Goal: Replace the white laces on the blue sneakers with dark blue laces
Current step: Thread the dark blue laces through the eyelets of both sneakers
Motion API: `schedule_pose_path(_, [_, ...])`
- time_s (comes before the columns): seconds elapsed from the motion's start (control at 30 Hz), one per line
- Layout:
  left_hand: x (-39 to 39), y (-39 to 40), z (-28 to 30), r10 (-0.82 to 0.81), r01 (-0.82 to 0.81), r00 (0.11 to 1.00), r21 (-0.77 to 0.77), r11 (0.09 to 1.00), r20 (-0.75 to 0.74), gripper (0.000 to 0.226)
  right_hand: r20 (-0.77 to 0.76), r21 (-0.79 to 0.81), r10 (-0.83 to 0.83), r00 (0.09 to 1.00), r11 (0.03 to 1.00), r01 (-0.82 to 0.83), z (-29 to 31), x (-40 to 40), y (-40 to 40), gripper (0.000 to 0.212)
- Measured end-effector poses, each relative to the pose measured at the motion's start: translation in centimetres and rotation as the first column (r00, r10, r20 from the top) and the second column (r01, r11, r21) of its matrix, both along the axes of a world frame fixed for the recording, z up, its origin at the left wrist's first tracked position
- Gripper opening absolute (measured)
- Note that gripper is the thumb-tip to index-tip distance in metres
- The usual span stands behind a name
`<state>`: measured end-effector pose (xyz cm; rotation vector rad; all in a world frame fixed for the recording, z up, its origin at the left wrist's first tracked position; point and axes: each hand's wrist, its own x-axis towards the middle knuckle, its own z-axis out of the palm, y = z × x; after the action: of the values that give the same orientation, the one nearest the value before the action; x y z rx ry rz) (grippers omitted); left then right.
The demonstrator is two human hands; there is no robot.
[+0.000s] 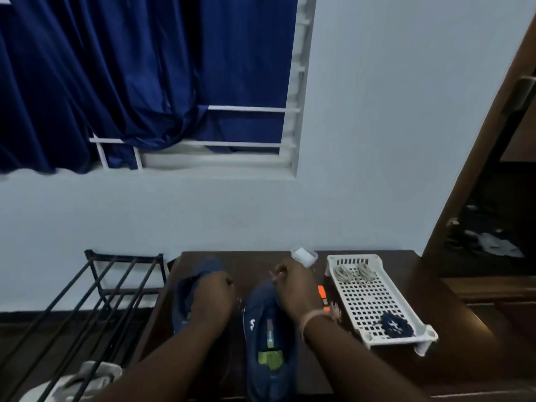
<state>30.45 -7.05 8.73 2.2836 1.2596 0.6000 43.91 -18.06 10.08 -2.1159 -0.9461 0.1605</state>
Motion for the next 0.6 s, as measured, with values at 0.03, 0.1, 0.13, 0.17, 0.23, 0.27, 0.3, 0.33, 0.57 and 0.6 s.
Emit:
schedule_pose_path(0.03, [0.2,-0.3,-1.2,-0.010,0.010,1.000,-0.023,1.000,0.001,0.017,0.012,-0.056,0.001,1.000,0.998,0.000,-1.3,-0.2,-0.3,0.019])
schedule_pose_path(0.1, [0.7,-0.9,-3.3,-0.048,0.049,0.999,-0.062,0.997,0.013,0.016,0.023,-0.147,0.001,1.000,0.989,0.002,-3.8,-0.4,-0.3,0.018])
schedule_pose_path(0.13, [0.9,-1.3,-3.8,-0.068,0.069,0.998,-0.086,0.994,0.019,0.017,0.013,-0.154,0.002,1.000,0.988,0.000,-4.6,-0.4,-0.3,0.017])
schedule_pose_path(0.17, [1.0,-1.7,-4.1,-0.084,0.085,0.996,-0.101,0.991,0.023,0.018,0.008,-0.148,0.004,1.000,0.989,-0.002,-5.0,-0.4,-0.4,0.017])
schedule_pose_path(0.23, [1.5,-2.1,-4.9,-0.107,0.110,0.994,-0.134,0.985,0.031,0.018,0.011,-0.140,-0.001,1.000,0.990,0.002,-6.3,-0.4,-0.1,0.016])
schedule_pose_path(0.27, [1.8,-2.1,-5.3,-0.118,0.123,0.992,-0.157,0.980,0.043,0.020,-0.003,-0.140,-0.003,1.000,0.990,0.003,-6.5,-0.4,0.0,0.016])
schedule_pose_path(0.3, [2.0,-2.1,-5.5,-0.124,0.133,0.990,-0.170,0.977,0.062,0.024,-0.029,-0.133,-0.013,0.999,0.991,0.009,-6.6,-0.3,0.2,0.016])
schedule_pose_path(0.33, [2.1,-2.0,-5.8,-0.122,0.134,0.989,-0.178,0.975,0.078,0.029,-0.051,-0.124,-0.028,0.998,0.992,0.021,-7.0,-0.2,0.4,0.016])
schedule_pose_path(0.57, [2.5,-1.4,-5.9,-0.121,0.143,0.989,-0.320,0.936,0.087,0.020,-0.241,-0.164,-0.070,0.968,0.986,0.031,-8.6,0.3,1.4,0.017])
schedule_pose_path(0.6, [2.7,-1.1,-5.9,-0.143,0.156,0.988,-0.361,0.920,0.061,0.022,-0.248,-0.175,-0.075,0.966,0.984,0.032,-8.7,0.5,1.6,0.017])
